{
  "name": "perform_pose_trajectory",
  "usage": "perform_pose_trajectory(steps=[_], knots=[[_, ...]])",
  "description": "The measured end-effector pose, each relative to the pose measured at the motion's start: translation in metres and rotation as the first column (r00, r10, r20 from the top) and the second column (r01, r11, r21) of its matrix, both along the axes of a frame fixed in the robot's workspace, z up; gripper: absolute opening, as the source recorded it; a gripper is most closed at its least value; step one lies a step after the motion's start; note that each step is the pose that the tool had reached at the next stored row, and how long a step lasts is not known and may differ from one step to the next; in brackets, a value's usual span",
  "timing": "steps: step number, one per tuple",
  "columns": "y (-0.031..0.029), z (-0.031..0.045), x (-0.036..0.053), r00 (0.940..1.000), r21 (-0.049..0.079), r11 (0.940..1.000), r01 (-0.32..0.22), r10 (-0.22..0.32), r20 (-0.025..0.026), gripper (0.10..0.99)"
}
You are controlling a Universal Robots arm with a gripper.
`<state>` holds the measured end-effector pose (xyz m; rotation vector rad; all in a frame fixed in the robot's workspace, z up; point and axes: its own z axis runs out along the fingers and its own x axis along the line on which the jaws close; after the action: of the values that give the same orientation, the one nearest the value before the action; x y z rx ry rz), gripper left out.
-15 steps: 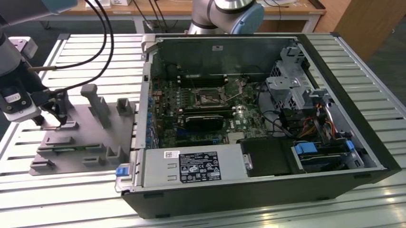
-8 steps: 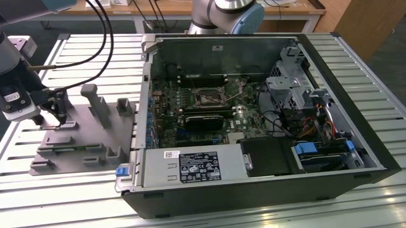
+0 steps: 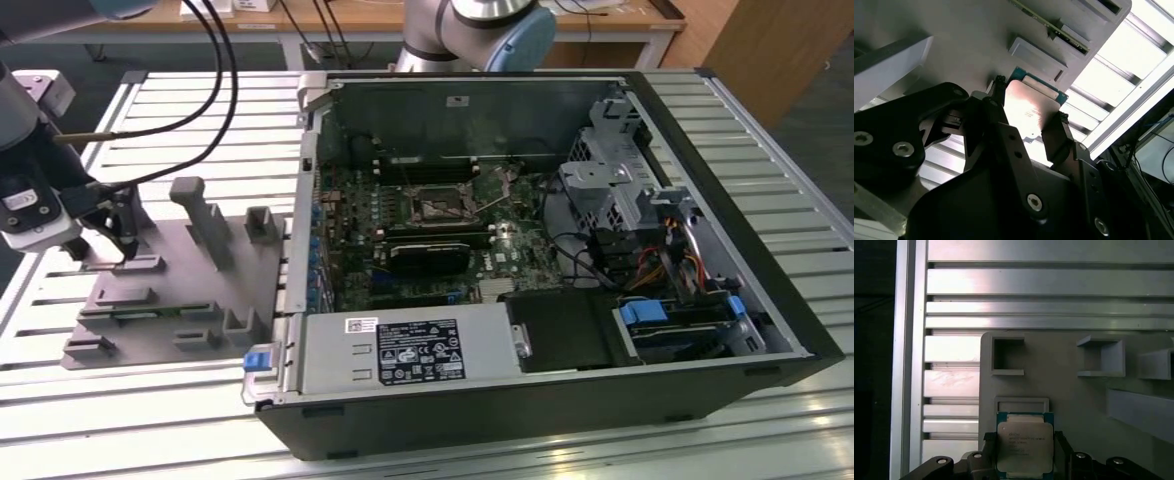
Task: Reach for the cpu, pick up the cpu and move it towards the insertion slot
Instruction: 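Pick up the cpu and move it towards the insertion slot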
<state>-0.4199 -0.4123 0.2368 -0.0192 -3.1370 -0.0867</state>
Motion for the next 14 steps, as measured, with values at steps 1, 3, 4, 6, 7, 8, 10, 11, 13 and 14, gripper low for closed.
perform_pose_trajectory(steps=[1,3,4,6,7,8,10,11,13,14], knots=[[0.0,0.0007,0.0,1.0,0.0,1.0,0.0,0.0,0.0,0.541],[0.0,0.002,0.0,1.0,0.0,1.0,0.0,0.0,-0.0001,0.541],[0.0,0.0025,0.0,1.0,0.0,1.0,0.0,0.0,0.0,0.541],[0.0,0.0036,0.0,1.0,0.0,1.0,0.0,0.0,0.0,0.541],[0.0,0.0042,0.0,1.0,0.0,1.0,0.0,0.0,0.0,0.541],[0.0,0.0049,0.0,1.0,0.0,1.0,0.0,0.0,0.0,0.541],[0.0,0.0061,0.0,1.0,0.0,1.0,0.0,0.0,0.0,0.541],[0.0,0.0068,0.0,1.0,0.0,1.0,0.0,0.0,-0.0001,0.541],[0.0,0.0083,0.0,1.0,0.0,1.0,0.0,0.0,0.0,0.541],[0.0,0.0091,0.0,1.0,0.0,1.0,0.0,0.0,0.0001,0.541]])
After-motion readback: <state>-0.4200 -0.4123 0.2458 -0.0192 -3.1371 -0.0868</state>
